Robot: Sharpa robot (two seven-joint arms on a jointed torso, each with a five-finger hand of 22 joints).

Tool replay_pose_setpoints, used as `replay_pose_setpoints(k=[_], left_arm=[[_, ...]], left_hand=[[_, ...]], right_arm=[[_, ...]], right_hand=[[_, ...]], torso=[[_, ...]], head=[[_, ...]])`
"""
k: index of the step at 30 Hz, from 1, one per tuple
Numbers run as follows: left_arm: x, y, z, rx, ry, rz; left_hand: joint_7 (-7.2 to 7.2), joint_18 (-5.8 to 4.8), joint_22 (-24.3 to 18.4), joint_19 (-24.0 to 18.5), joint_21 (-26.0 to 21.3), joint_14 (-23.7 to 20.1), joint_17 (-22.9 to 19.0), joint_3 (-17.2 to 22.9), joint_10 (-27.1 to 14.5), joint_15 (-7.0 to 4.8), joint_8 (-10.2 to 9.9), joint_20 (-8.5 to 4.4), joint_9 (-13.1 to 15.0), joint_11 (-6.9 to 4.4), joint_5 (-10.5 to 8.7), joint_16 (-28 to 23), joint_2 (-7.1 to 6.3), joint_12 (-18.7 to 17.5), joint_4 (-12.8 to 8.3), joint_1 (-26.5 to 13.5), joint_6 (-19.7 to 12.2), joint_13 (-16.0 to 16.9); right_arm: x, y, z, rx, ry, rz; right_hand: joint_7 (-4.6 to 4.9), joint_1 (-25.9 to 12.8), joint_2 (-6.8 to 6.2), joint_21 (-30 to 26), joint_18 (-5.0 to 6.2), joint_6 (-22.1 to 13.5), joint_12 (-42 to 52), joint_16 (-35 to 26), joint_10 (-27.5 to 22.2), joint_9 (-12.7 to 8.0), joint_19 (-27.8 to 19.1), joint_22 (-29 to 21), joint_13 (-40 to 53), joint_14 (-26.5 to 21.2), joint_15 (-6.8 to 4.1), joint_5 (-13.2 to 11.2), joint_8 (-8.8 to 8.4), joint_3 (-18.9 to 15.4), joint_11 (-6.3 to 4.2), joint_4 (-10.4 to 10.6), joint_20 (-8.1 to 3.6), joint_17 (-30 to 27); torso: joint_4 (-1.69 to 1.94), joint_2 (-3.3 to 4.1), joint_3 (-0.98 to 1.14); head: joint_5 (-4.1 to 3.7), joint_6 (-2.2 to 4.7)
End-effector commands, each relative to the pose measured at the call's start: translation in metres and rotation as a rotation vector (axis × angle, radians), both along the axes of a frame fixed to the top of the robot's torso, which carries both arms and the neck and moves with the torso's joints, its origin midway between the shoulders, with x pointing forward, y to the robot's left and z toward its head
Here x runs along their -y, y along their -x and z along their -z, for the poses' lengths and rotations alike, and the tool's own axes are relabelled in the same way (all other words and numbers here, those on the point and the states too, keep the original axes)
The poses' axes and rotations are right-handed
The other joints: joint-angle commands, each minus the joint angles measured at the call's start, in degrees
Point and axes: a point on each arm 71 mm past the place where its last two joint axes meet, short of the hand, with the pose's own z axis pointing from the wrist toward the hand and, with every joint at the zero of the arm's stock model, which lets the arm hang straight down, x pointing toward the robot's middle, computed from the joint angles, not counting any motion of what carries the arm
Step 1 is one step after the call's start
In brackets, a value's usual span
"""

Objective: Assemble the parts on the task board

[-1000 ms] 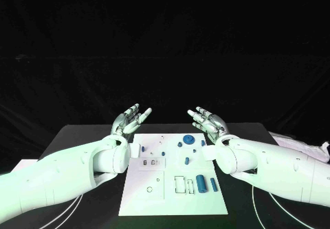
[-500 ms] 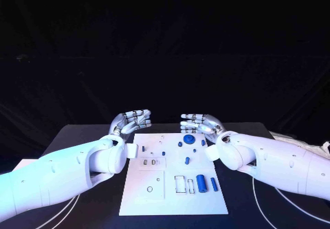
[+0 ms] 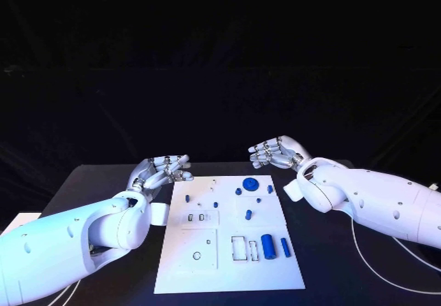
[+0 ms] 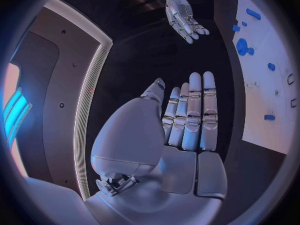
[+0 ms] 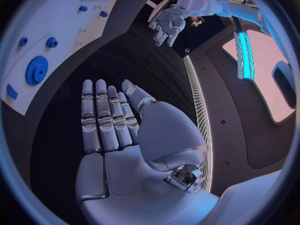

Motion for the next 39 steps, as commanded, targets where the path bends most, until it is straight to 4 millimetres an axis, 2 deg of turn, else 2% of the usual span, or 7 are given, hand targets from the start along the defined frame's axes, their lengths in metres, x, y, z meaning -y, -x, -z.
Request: replay_pose_setpoints(k=[1, 8, 14, 18, 26, 31, 39], left_arm=[[0.005, 0.007, -0.006, -0.004, 0.036, 0.061], [0.014, 0.023, -0.015, -0.037, 0.096, 0.14], [0.027, 0.035, -0.022, -0.05, 0.133, 0.198], [0.035, 0.041, -0.026, -0.052, 0.151, 0.231], [0.038, 0.046, -0.033, -0.048, 0.159, 0.25], [0.038, 0.046, -0.036, -0.045, 0.159, 0.252], [0.038, 0.046, -0.037, -0.046, 0.158, 0.254]], left_hand=[[-0.27, 0.71, 0.39, 1.19, 0.84, 1.38, 1.34, -0.16, 1.2, -0.58, -0.19, -0.59, 0.11, -0.46, -0.23, 0.9, -0.19, -0.32, -0.23, 0.39, 0.8, 0.14], [-0.6, 0.6, 1.39, 2.79, 2.64, 2.98, 4.77, -0.2, 2.56, -1.27, -0.72, -1.43, 0.12, -0.91, -0.22, 2.86, -0.48, -1.32, -0.11, 0.44, 1.48, 0.24], [-0.42, 0.52, 1.63, 2.81, 3.0, 2.8, 5.78, -0.37, 2.35, -1.22, -1.1, -1.48, 0.04, -0.77, -0.24, 3.22, -0.68, -1.9, -0.05, 0.28, 1.24, 0.19], [-0.36, 0.49, 1.68, 2.7, 3.05, 2.56, 6.07, -0.41, 2.26, -1.16, -1.22, -1.46, 0.02, -0.7, -0.23, 3.23, -0.72, -2.08, -0.06, 0.26, 1.16, 0.18], [-0.27, 0.46, 1.74, 2.55, 3.11, 2.3, 6.43, -0.49, 2.16, -1.09, -1.37, -1.43, 0.0, -0.62, -0.25, 3.25, -0.79, -2.31, -0.09, 0.24, 1.06, 0.16], [-0.2, 0.44, 1.77, 2.4, 3.12, 2.08, 6.67, -0.57, 2.09, -1.02, -1.48, -1.39, -0.02, -0.56, -0.25, 3.23, -0.85, -2.46, -0.1, 0.2, 0.99, 0.16], [-0.18, 0.44, 1.78, 2.34, 3.12, 1.98, 6.77, -0.59, 2.06, -1.0, -1.52, -1.38, -0.02, -0.53, -0.25, 3.21, -0.85, -2.52, -0.11, 0.21, 0.96, 0.16]], right_arm=[[-0.004, 0.001, -0.006, 0.075, 0.249, -0.062], [-0.012, 0.0, -0.016, 0.153, 0.596, -0.13], [-0.025, -0.001, -0.018, 0.226, 0.855, -0.164], [-0.032, -0.002, -0.018, 0.261, 0.965, -0.169], [-0.04, -0.004, -0.017, 0.284, 1.052, -0.18], [-0.042, -0.005, -0.016, 0.287, 1.081, -0.181], [-0.048, -0.003, -0.016, 0.293, 1.086, -0.199]], right_hand=[[-1.12, -0.19, -2.21, 5.67, 1.13, 4.09, -0.9, 2.04, 5.17, 0.15, 6.78, 2.41, 0.15, 9.89, -2.97, 0.53, -0.77, 2.23, -1.63, -0.91, -3.28, 1.55], [-2.23, -0.16, -4.06, 14.91, 1.14, 5.77, -1.03, 5.65, 7.01, 0.14, 13.05, 7.4, 0.13, 18.59, -5.39, -0.02, -1.05, 1.96, -3.17, -0.63, -6.45, 4.9], [-3.22, -1.48, -5.22, 21.52, 1.07, 6.16, -1.06, 11.01, 7.36, 0.09, 14.63, 11.31, 0.14, 21.11, -6.41, -1.24, -1.18, 3.16, -4.15, -0.13, -7.34, 9.13], [-3.7, -2.5, -5.97, 26.06, 1.12, 6.17, -1.07, 17.68, 7.32, 0.09, 14.73, 14.11, 0.17, 20.95, -6.82, -1.93, -1.19, 5.0, -4.51, 0.58, -7.54, 13.47], [-3.9, -3.44, -7.71, 33.73, 0.89, 5.77, -0.97, 27.85, 5.29, 0.1, 14.47, 20.01, 0.16, 20.35, -6.78, -2.34, -1.22, 7.7, -4.35, 2.03, -7.4, 19.58], [-3.91, -3.56, -8.59, 40.55, 0.0, 5.79, -1.04, 32.04, 5.21, 0.15, 15.17, 27.95, 0.16, 19.77, -6.69, -2.53, -1.18, 9.21, -4.27, 3.32, -7.17, 22.21], [-4.03, -3.62, -8.82, 42.33, -0.19, 6.02, -1.07, 33.94, 5.06, 0.19, 14.74, 29.74, 0.14, 19.21, -6.63, -2.75, -1.13, 9.93, -4.19, 4.18, -6.98, 23.68]], torso=[[0.51, 1.77, -0.22], [1.23, 3.92, -0.2], [1.92, 5.38, -0.17], [2.31, 6.14, -0.09], [2.61, 7.36, 0.12], [2.9, 7.9, 0.1], [3.15, 8.43, 0.09]], head=[[-0.46, 0.51], [-1.17, 0.98], [-1.64, 0.96], [-1.82, 1.15], [-1.85, 1.36], [-2.33, 1.41], [-2.46, 1.12]])
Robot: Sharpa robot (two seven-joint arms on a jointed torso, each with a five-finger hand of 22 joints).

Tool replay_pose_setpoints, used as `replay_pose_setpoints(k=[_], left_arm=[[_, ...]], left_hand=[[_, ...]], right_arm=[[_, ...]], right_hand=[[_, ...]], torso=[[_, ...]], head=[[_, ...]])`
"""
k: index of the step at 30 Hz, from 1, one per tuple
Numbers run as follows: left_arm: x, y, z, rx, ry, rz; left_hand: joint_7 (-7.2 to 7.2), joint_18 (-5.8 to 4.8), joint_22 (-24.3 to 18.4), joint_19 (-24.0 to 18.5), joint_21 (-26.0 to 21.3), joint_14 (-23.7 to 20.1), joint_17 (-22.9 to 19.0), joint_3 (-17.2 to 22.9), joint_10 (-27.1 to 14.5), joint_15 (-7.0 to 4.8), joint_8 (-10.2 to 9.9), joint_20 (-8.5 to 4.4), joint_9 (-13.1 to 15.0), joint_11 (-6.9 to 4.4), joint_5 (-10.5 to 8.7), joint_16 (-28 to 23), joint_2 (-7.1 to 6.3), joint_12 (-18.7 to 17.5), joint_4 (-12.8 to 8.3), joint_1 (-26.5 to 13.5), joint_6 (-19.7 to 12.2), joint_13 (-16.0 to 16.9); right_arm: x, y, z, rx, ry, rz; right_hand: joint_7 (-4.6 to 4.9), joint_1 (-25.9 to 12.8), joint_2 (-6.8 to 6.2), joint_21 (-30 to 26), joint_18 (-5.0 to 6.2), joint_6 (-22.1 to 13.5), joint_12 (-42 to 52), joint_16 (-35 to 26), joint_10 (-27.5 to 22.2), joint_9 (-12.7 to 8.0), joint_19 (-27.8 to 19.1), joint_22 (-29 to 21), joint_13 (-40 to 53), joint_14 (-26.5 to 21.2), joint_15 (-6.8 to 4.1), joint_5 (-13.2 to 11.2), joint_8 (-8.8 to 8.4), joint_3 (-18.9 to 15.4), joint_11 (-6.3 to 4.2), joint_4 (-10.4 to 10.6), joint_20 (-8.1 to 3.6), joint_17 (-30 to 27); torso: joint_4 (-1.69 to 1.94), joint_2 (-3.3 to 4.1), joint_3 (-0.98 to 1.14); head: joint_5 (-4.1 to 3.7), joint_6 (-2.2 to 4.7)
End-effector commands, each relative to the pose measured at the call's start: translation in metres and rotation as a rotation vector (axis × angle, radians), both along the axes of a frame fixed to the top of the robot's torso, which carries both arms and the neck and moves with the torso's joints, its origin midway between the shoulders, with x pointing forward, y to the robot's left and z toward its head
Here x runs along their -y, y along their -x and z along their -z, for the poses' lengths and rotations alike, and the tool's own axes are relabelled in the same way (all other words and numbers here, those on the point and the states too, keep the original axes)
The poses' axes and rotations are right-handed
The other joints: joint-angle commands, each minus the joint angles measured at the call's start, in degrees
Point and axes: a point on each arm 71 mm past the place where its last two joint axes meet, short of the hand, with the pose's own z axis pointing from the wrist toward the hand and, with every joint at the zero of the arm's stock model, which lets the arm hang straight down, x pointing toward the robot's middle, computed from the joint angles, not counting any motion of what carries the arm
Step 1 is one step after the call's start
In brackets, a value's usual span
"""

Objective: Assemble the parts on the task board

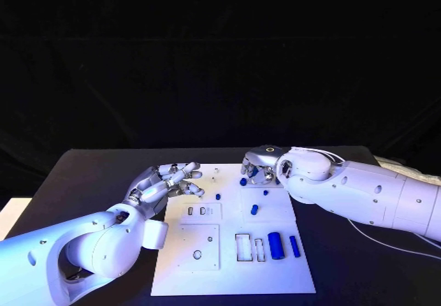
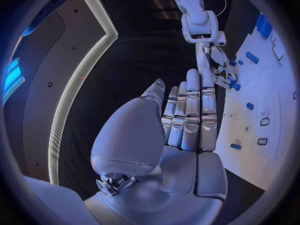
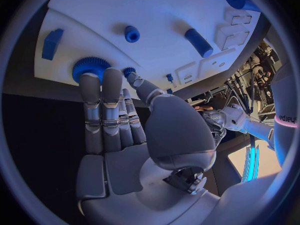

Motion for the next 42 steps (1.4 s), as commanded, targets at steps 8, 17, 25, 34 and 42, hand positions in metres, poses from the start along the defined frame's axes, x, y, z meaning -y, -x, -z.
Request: replay_pose_setpoints(k=[8, 17, 25, 34, 42], left_arm=[[0.001, 0.0, -0.001, -0.006, 0.011, 0.019], [0.001, 0.0, -0.001, -0.009, 0.009, 0.019], [0.001, 0.0, -0.001, -0.013, 0.007, 0.021], [0.001, 0.0, -0.001, -0.018, 0.004, 0.023], [0.001, 0.0, 0.0, -0.021, 0.003, 0.024]], left_hand=[[0.42, 0.44, 0.11, -0.22, 0.34, -0.51, 0.26, -0.5, -0.19, 0.2, -0.46, 0.07, -0.1, 0.29, -0.25, 0.14, -0.6, -0.32, 0.02, -0.11, -0.22, 0.01], [0.42, 0.44, 0.11, -0.22, 0.34, -0.51, 0.26, -0.5, -0.19, 0.2, -0.46, 0.07, -0.1, 0.29, -0.25, 0.14, -0.6, -0.32, 0.02, -0.11, -0.22, 0.01], [0.42, 0.44, 0.11, -0.22, 0.34, -0.52, 0.26, -0.5, -0.2, 0.2, -0.47, 0.07, -0.1, 0.29, -0.25, 0.14, -0.6, -0.33, 0.02, -0.1, -0.22, 0.01], [0.5, 0.45, 0.17, -0.34, 0.4, -0.67, 0.64, -0.5, -0.34, 0.23, -0.64, 0.1, -0.12, 0.35, -0.29, 0.15, -0.62, -0.56, -0.17, 0.11, -0.38, 0.0], [0.55, 0.46, 0.23, -0.42, 0.48, -0.8, 0.95, -0.39, -0.44, 0.26, -0.76, 0.12, -0.12, 0.4, -0.31, 0.15, -0.48, -0.76, -0.36, 0.4, -0.46, 0.0]], right_arm=[[-0.006, 0.001, 0.002, -0.01, 0.055, -0.019], [-0.01, 0.0, 0.004, -0.02, 0.054, -0.028], [-0.01, -0.002, 0.007, -0.042, 0.068, -0.026], [-0.012, -0.002, 0.008, -0.033, 0.074, -0.025], [-0.013, 0.001, -0.007, 0.106, -0.07, -0.029]], right_hand=[[-0.36, 0.22, -0.54, 2.56, -0.49, 0.45, -0.12, 3.45, -0.15, 0.14, 0.21, 2.99, 0.05, 0.84, -0.2, -0.49, -0.12, 1.02, 0.04, 0.69, 0.21, 3.32], [-0.48, 0.34, -0.24, 4.53, -0.76, 1.03, -0.1, 6.06, 0.25, 0.21, 0.49, 5.29, 0.06, 0.83, -0.24, -0.92, -0.04, 1.98, -0.06, 1.58, 0.22, 5.69], [-0.8, 1.15, 0.75, 6.99, -1.1, 2.91, 0.08, 9.16, 1.66, 0.54, 0.99, 8.34, 0.13, 0.82, -0.51, -2.22, 0.43, 3.91, -0.46, 2.53, 0.07, 8.56], [-0.91, 2.71, 1.6, 9.09, -1.42, 4.24, -0.1, 11.06, 2.74, 0.86, 1.42, 10.85, 0.08, 0.56, -0.74, -4.42, 0.43, 6.25, -0.68, 2.7, -0.12, 9.98], [-0.58, 4.18, 1.97, 11.67, -1.92, 5.11, -0.02, 14.23, 3.95, 1.17, 2.5, 14.36, 0.18, 0.86, -0.79, -4.91, 0.35, 8.29, -0.73, 2.51, -0.31, 13.02]], torso=[[0.32, 0.64, -0.05], [0.44, 0.83, -0.02], [0.49, 1.0, 0.01], [0.57, 1.08, -0.01], [0.62, 1.17, -0.05]], head=[[-0.17, -0.47], [-0.21, -0.6], [-0.2, -0.92], [-0.2, -1.14], [-0.19, -1.07]])
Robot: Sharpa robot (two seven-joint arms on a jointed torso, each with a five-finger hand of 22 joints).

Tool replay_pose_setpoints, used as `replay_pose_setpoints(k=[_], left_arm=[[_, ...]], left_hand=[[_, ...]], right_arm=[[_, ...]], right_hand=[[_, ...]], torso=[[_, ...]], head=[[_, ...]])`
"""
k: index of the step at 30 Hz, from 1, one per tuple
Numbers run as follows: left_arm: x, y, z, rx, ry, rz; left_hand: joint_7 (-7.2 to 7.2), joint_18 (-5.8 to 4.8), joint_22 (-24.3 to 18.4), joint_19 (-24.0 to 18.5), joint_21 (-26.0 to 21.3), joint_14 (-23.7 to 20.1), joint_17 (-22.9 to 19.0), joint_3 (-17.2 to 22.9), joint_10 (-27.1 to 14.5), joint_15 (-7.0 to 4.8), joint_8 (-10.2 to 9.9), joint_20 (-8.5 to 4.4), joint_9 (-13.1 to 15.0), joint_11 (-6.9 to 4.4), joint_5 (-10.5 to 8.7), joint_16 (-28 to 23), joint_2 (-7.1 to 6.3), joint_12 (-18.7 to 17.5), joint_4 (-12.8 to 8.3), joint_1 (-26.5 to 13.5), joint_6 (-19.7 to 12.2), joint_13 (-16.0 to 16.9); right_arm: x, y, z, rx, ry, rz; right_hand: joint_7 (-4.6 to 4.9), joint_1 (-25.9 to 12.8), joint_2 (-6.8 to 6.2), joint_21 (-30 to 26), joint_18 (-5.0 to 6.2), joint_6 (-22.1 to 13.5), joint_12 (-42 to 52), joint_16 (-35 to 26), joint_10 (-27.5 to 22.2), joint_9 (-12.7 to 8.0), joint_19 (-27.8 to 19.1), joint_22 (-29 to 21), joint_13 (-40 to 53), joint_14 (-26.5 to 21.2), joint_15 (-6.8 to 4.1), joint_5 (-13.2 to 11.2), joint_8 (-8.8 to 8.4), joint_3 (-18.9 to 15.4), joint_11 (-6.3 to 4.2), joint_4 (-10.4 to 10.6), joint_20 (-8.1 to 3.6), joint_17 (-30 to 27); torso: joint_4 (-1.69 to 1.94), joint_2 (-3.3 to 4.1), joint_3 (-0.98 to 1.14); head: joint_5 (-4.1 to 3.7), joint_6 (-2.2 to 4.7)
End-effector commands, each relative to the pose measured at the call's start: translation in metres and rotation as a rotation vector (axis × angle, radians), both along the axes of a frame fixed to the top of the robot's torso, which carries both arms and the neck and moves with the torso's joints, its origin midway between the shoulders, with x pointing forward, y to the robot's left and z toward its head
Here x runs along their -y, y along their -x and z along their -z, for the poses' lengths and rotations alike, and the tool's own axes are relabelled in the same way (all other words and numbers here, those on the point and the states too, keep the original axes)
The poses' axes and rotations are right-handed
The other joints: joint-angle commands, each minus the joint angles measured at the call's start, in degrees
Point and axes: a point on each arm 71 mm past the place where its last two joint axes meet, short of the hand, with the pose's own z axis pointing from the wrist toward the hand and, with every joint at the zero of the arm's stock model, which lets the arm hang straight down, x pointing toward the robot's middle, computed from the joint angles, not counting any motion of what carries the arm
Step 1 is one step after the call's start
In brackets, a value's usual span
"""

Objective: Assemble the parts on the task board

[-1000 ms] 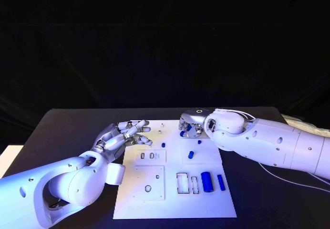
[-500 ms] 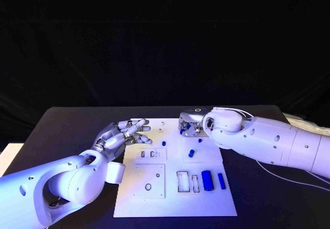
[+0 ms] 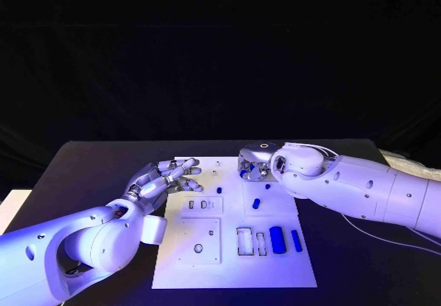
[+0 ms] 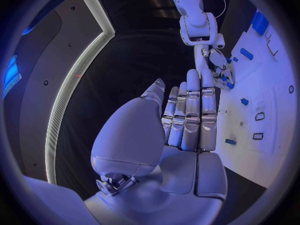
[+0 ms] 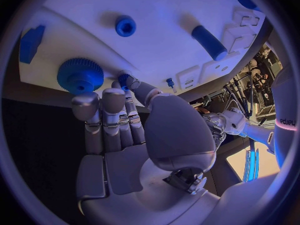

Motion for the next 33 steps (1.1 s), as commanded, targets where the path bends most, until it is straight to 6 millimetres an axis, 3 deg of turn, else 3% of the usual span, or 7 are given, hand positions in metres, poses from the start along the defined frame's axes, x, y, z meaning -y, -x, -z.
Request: replay_pose_setpoints(k=[1, 13, 17, 30, 33], left_arm=[[0.002, 0.001, -0.001, 0.001, 0.013, 0.018], [0.003, 0.0, -0.001, 0.001, 0.014, 0.021], [0.003, 0.0, -0.002, 0.002, 0.014, 0.022], [0.004, -0.001, -0.006, 0.009, 0.015, 0.025], [0.004, -0.001, -0.006, 0.01, 0.015, 0.027]], left_hand=[[0.35, 0.47, 0.06, -0.42, 0.24, -0.39, 0.12, -0.08, -0.23, -0.14, -0.32, 0.12, -0.07, 0.19, -0.31, 0.15, -0.26, -0.27, -0.36, 0.17, -0.25, 0.01], [0.37, 0.48, 0.11, -0.5, 0.31, -0.52, 0.36, 0.04, -0.26, -0.13, -0.39, 0.13, -0.06, 0.21, -0.31, 0.12, -0.16, -0.41, -0.56, 0.45, -0.27, 0.01], [0.38, 0.49, 0.12, -0.52, 0.32, -0.55, 0.42, 0.06, -0.28, -0.13, -0.41, 0.13, -0.06, 0.22, -0.32, 0.11, -0.15, -0.44, -0.6, 0.5, -0.28, 0.01], [0.42, 0.47, 0.13, -0.63, 0.31, -0.74, 0.54, 0.06, -0.3, -0.08, -0.45, 0.16, -0.06, 0.26, -0.33, 0.02, -0.16, -0.53, -0.66, 0.55, -0.3, 0.01], [0.42, 0.47, 0.13, -0.63, 0.31, -0.74, 0.54, 0.06, -0.3, -0.08, -0.45, 0.16, -0.06, 0.26, -0.33, 0.02, -0.16, -0.53, -0.66, 0.55, -0.3, 0.01]], right_arm=[[-0.002, 0.003, -0.011, 0.109, -0.105, -0.007], [-0.016, -0.004, -0.023, 0.198, -0.202, 0.024], [-0.026, -0.007, -0.022, 0.2, -0.211, 0.017], [-0.046, -0.017, -0.014, 0.152, -0.178, 0.013], [-0.047, -0.018, -0.011, 0.136, -0.164, 0.017]], right_hand=[[0.05, 1.5, 0.69, 0.44, -0.98, 0.35, 0.05, 0.19, 1.2, 0.09, 0.38, 0.26, 0.16, 0.77, -0.37, -0.1, 0.08, 0.81, -0.53, -0.12, 0.11, -0.11], [0.66, 1.48, -0.51, 0.73, -0.89, -0.47, -0.18, -0.3, -0.1, -0.05, -0.54, 0.07, -0.02, -0.07, 0.08, 0.3, -0.5, 2.28, 0.07, -0.14, 0.44, -1.35], [0.69, 1.43, -0.61, 0.79, -0.9, -0.56, -0.18, -0.21, -0.21, -0.07, -0.57, 0.14, -0.03, -0.08, 0.11, 0.28, -0.52, 2.36, 0.1, -0.1, 0.47, -1.29], [0.78, 1.22, -0.84, 0.94, -0.92, -0.72, -0.16, 0.04, -0.41, -0.09, -0.62, 0.32, -0.02, -0.09, 0.19, 0.28, -0.53, 2.45, 0.18, 0.06, 0.55, -1.07], [0.78, 1.19, -0.84, 0.93, -0.9, -0.73, -0.16, 0.14, -0.44, -0.1, -0.66, 0.27, -0.02, -0.08, 0.2, 0.29, -0.53, 2.46, 0.19, 0.1, 0.57, -0.94]], torso=[[0.07, 0.05, -0.04], [0.39, 0.24, -0.09], [0.67, 0.4, -0.25], [1.41, 0.84, -0.56], [1.34, 0.87, -0.53]], head=[[0.03, 0.16], [0.18, 0.9], [0.22, 1.04], [-0.15, 1.01], [-0.08, 0.9]])
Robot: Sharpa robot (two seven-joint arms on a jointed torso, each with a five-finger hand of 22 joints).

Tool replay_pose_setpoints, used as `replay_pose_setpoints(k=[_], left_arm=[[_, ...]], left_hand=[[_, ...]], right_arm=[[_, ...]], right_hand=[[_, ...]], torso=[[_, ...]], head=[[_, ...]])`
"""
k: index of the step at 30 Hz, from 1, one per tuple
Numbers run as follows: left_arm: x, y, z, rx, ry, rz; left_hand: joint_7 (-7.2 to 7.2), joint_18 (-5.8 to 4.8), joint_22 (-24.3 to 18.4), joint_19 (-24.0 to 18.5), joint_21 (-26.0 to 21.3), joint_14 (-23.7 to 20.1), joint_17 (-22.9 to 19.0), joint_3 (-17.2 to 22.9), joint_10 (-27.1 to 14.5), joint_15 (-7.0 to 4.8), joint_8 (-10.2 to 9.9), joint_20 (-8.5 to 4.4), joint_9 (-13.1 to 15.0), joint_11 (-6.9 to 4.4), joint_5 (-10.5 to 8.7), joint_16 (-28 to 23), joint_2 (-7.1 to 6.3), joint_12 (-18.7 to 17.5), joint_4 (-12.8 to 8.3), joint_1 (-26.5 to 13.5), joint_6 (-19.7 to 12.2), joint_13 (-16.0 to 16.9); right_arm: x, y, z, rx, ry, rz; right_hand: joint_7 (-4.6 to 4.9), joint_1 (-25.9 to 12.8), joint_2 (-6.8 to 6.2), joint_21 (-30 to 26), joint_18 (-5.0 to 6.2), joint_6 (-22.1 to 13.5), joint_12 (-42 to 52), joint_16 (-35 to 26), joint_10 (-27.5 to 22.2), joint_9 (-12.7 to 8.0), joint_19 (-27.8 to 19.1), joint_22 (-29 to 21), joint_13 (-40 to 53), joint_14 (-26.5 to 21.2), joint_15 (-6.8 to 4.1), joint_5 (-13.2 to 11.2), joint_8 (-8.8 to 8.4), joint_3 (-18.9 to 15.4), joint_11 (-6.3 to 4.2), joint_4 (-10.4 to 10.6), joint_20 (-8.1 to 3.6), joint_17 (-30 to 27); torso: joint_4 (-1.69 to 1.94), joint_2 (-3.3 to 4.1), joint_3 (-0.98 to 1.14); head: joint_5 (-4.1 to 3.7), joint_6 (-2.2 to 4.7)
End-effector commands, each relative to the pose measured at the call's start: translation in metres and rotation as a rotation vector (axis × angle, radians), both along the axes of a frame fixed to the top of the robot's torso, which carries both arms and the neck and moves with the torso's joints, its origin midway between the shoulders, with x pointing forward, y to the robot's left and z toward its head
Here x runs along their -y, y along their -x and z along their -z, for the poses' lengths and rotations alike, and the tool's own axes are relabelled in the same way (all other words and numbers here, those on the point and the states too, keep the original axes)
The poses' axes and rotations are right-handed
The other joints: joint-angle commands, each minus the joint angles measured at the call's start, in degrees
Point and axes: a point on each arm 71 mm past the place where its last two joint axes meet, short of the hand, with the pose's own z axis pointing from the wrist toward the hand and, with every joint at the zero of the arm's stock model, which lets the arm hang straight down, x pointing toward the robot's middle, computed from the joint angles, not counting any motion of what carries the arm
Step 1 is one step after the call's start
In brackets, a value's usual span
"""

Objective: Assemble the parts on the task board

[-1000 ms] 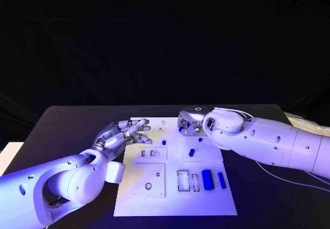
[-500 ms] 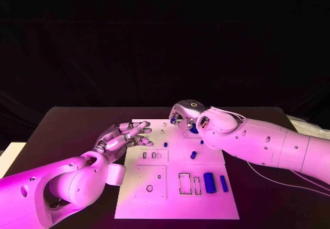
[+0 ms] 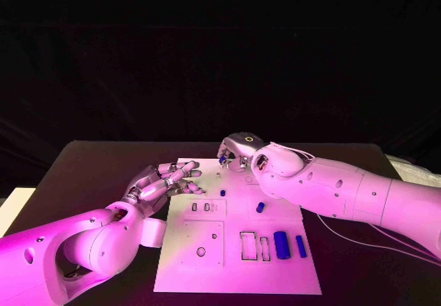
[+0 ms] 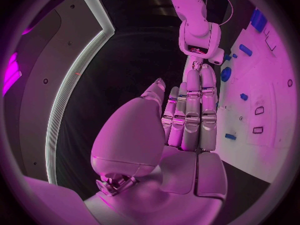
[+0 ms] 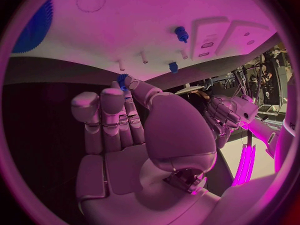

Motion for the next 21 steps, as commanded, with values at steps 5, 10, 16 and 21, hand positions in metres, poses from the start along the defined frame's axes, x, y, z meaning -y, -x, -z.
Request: replay_pose_setpoints(k=[5, 10, 16, 21], left_arm=[[0.0027, 0.001, -0.0031, 0.006, 0.016, 0.022], [0.0028, 0.001, -0.0036, 0.007, 0.016, 0.023], [0.0024, 0.0009, -0.004, 0.007, 0.015, 0.022], [0.0026, 0.0009, -0.0045, 0.007, 0.015, 0.024]], left_hand=[[0.22, 0.47, 0.1, -0.42, 0.32, -0.33, 0.09, 0.07, -0.3, -0.07, -0.24, -0.05, -0.07, 0.26, -0.34, 0.02, -0.17, -0.31, -0.35, 0.55, -0.09, 0.02], [0.23, 0.46, 0.1, -0.48, 0.31, -0.41, 0.14, 0.07, -0.31, -0.05, -0.26, -0.04, -0.07, 0.27, -0.34, -0.03, -0.17, -0.34, -0.38, 0.57, -0.1, 0.02], [0.23, 0.46, 0.1, -0.48, 0.31, -0.41, 0.14, 0.07, -0.31, -0.05, -0.26, -0.04, -0.07, 0.27, -0.34, -0.03, -0.17, -0.34, -0.38, 0.57, -0.1, 0.02], [0.23, 0.46, 0.1, -0.48, 0.31, -0.41, 0.14, 0.07, -0.31, -0.05, -0.26, -0.04, -0.07, 0.27, -0.34, -0.03, -0.17, -0.34, -0.38, 0.57, -0.1, 0.02]], right_arm=[[-0.002, -0.0025, 0.0067, -0.049, 0.043, 0.01], [-0.0037, -0.0026, 0.0085, -0.063, 0.06, 0.009], [-0.0026, -0.0033, 0.0101, -0.071, 0.079, 0.019], [-0.0029, -0.0044, 0.0104, -0.069, 0.082, 0.026]], right_hand=[[0.2, 0.28, -0.07, 0.33, -0.93, -0.3, 0.2, 0.23, -0.24, 0.03, -0.22, 0.08, 0.12, -0.08, 0.21, 0.09, -0.23, 0.26, -0.01, 0.1, 0.16, 0.1], [0.22, 0.15, -0.19, 0.35, -0.92, -0.35, 0.21, 0.34, -0.31, 0.02, -0.29, 0.07, 0.12, -0.08, 0.24, 0.09, -0.23, 0.25, 0.01, 0.2, 0.2, 0.17], [0.22, 0.15, -0.19, 0.35, -0.92, -0.35, 0.21, 0.34, -0.31, 0.02, -0.29, 0.07, 0.12, -0.08, 0.24, 0.09, -0.23, 0.25, 0.01, 0.2, 0.2, 0.17], [0.23, -0.1, -0.42, 0.31, -0.88, -0.5, 0.19, 0.3, -0.51, 0.0, -0.51, -0.11, 0.12, -0.16, 0.29, 0.05, -0.24, 0.22, 0.05, 0.4, 0.29, -0.02]], torso=[[0.1, 0.15, -0.07], [0.13, 0.14, -0.08], [-0.03, 0.23, -0.08], [0.01, 0.26, -0.05]], head=[[0.15, -0.27], [0.25, -0.57], [0.32, -0.65], [0.26, -0.61]])
